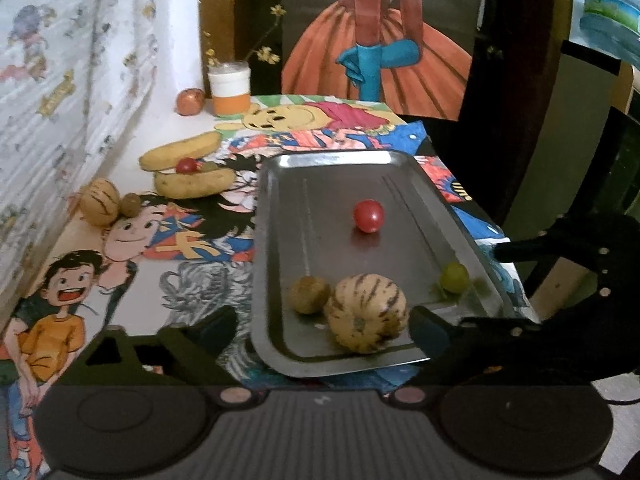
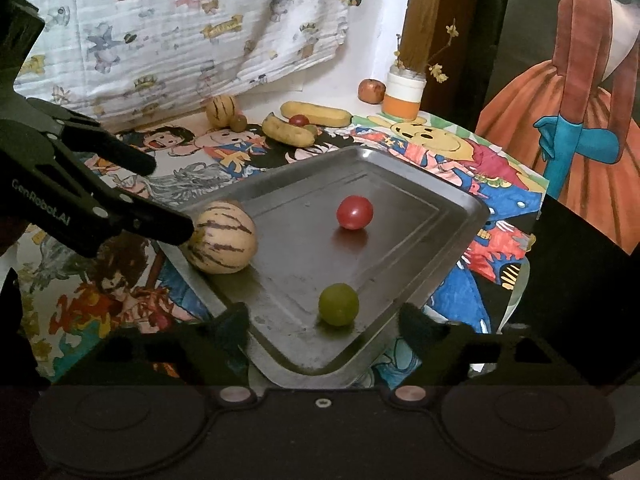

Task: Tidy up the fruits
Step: 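Move the left tool toward the striped melon while the right tool moves toward the yellow banana, then grasp the striped melon with the left tool while the right tool grasps the yellow banana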

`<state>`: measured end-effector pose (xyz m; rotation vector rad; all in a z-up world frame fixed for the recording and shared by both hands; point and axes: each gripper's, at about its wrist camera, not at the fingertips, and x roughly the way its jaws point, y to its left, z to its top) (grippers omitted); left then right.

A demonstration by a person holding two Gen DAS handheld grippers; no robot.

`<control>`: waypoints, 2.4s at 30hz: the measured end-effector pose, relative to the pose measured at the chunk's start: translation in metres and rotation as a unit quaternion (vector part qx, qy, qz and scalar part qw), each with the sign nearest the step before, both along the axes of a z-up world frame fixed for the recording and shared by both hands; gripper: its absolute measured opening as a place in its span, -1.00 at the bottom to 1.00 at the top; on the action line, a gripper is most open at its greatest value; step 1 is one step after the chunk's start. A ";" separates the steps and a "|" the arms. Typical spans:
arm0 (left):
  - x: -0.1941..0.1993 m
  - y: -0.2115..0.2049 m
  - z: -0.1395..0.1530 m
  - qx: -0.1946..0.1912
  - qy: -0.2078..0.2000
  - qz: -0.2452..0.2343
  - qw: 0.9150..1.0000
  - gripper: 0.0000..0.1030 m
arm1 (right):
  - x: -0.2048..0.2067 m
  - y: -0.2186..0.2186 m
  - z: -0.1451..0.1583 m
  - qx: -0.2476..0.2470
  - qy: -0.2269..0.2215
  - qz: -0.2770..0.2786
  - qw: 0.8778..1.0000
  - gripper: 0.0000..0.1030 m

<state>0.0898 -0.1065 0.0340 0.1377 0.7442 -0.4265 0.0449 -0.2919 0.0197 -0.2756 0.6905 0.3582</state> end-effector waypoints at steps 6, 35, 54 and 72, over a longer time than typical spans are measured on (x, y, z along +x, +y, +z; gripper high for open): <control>-0.003 0.016 0.002 0.007 -0.009 0.025 1.000 0.99 | -0.009 0.000 0.006 -0.005 -0.001 -0.001 1.000 0.93; 0.037 0.099 0.022 0.051 -0.003 0.138 0.989 0.99 | 0.020 0.048 0.090 0.099 0.024 0.064 0.993 0.99; 0.081 0.123 0.034 0.049 -0.060 0.183 0.980 1.00 | 0.101 0.033 0.165 0.084 -0.123 0.037 0.988 0.99; 0.139 0.130 0.012 -0.019 -0.040 0.234 0.971 0.99 | 0.184 0.111 0.064 -0.120 -0.109 0.220 0.962 0.88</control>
